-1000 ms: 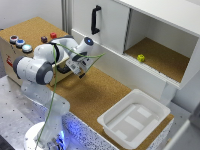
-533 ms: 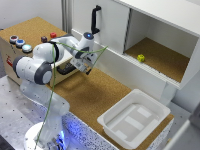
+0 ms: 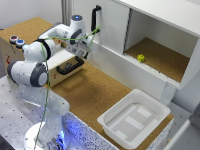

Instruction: Open the cabinet drawer

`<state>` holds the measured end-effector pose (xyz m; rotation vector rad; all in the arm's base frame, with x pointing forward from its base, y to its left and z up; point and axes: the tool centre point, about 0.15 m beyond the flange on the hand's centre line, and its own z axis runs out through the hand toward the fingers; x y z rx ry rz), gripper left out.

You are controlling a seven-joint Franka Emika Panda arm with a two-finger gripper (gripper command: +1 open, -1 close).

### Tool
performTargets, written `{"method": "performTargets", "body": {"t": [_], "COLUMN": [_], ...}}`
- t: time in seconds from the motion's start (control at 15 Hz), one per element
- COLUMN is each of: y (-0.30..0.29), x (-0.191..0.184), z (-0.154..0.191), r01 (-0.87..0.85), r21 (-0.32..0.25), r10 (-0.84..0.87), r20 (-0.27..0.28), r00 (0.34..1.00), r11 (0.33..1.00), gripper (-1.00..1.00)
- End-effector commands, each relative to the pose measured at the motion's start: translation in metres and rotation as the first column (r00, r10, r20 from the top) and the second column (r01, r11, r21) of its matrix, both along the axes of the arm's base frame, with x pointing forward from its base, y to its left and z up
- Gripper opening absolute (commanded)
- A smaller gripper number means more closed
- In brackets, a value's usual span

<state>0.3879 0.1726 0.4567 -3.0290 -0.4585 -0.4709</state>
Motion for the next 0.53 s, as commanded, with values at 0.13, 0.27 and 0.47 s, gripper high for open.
{"method": "performTargets", "body": {"t": [0.13, 0.27, 0.47], "y": [0.105, 0.148, 0.211], "x": [-0.025, -0.034, -0.048], "z": [0.021, 0.032, 0.049], "r01": [-0.241, -0.362, -0.536], "r21": [-0.112, -0.123, -0.121], "r10": [0.232, 0.352, 0.522], "r20": [-0.084, -0.095, -0.128], "r00": [0.969, 0.931, 0.843], "r11": [0.964, 0.924, 0.836], "gripper": [1.0, 1.0, 1.0]}}
